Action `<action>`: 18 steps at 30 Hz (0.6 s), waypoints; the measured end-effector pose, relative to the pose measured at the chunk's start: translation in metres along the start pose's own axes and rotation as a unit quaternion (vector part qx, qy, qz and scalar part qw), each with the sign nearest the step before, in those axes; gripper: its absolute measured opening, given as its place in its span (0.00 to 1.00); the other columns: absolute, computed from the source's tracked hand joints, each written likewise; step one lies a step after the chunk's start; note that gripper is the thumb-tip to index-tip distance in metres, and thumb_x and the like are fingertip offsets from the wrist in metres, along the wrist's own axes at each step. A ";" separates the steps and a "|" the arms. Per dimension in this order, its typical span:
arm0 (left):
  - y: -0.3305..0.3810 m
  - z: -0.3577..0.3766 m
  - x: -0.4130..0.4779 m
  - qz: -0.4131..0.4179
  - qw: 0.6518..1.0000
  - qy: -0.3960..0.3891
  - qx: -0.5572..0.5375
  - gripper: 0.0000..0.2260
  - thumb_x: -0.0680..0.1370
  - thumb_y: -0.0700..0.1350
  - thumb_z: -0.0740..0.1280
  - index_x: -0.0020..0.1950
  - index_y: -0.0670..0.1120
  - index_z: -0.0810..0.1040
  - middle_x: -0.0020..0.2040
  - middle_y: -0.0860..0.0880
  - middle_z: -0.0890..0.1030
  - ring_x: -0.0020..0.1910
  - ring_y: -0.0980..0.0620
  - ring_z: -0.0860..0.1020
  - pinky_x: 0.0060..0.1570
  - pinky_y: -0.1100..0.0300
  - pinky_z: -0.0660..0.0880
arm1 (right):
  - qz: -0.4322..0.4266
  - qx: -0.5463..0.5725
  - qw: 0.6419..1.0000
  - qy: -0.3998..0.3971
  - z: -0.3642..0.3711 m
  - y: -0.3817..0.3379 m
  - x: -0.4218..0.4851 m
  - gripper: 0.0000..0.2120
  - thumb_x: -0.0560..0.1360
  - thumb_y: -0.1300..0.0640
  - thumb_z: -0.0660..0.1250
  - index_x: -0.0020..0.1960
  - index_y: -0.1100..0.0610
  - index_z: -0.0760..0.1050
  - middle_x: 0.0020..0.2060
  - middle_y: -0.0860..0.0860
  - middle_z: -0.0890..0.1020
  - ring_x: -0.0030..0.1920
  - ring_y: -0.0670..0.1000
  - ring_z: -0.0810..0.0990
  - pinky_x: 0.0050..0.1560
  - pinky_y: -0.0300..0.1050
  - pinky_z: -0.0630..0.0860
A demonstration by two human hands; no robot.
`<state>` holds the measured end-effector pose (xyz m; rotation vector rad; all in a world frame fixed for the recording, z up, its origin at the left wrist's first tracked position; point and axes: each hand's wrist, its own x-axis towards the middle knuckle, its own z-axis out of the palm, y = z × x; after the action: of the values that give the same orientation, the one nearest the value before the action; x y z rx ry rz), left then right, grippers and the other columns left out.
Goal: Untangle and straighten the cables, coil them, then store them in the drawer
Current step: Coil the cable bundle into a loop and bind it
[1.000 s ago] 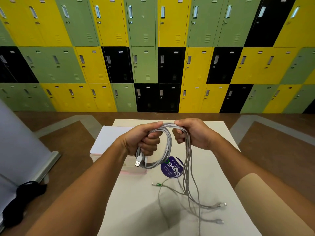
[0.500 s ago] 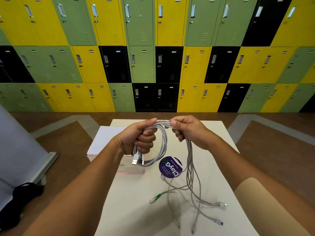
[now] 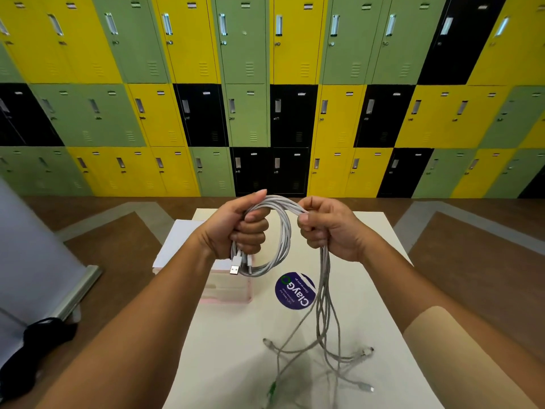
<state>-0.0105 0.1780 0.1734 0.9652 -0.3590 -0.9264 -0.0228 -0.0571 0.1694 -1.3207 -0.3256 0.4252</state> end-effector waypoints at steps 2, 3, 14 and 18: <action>0.001 0.001 -0.002 0.009 1.000 -0.001 0.001 0.22 0.80 0.58 0.60 0.30 0.48 0.64 0.23 0.53 0.56 0.19 0.57 0.54 0.23 0.64 0.52 | -0.020 -0.031 0.999 0.030 -0.002 0.002 -0.002 0.06 0.75 0.63 0.70 0.51 0.60 0.77 0.32 0.55 0.74 0.27 0.50 0.69 0.29 0.41 0.69; 0.001 0.001 -0.002 0.011 1.000 0.002 0.001 0.22 0.80 0.58 0.60 0.30 0.48 0.64 0.23 0.53 0.56 0.19 0.57 0.54 0.24 0.64 0.52 | -0.019 -0.060 0.997 0.048 -0.002 0.004 -0.003 0.06 0.77 0.61 0.69 0.53 0.62 0.78 0.32 0.54 0.75 0.29 0.51 0.72 0.31 0.44 0.72; -0.004 0.008 0.001 0.035 0.999 0.026 -0.009 0.24 0.82 0.57 0.54 0.29 0.48 0.65 0.23 0.53 0.56 0.19 0.57 0.53 0.23 0.66 0.53 | 0.088 -0.001 0.994 0.060 0.014 0.007 -0.010 0.19 0.84 0.48 0.56 0.37 0.56 0.71 0.26 0.48 0.58 0.25 0.46 0.53 0.29 0.40 0.50; -0.007 0.009 0.002 0.045 0.999 0.012 -0.022 0.24 0.82 0.57 0.55 0.29 0.48 0.66 0.23 0.53 0.56 0.19 0.57 0.53 0.23 0.65 0.53 | 0.164 0.088 0.982 0.001 0.014 0.006 -0.012 0.20 0.81 0.44 0.55 0.35 0.54 0.66 0.26 0.48 0.60 0.23 0.45 0.54 0.27 0.37 0.49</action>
<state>-0.0182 0.1696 0.1728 0.9127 -0.3583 -0.8362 -0.0401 -0.0499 0.1665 -1.2020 -0.0635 0.7134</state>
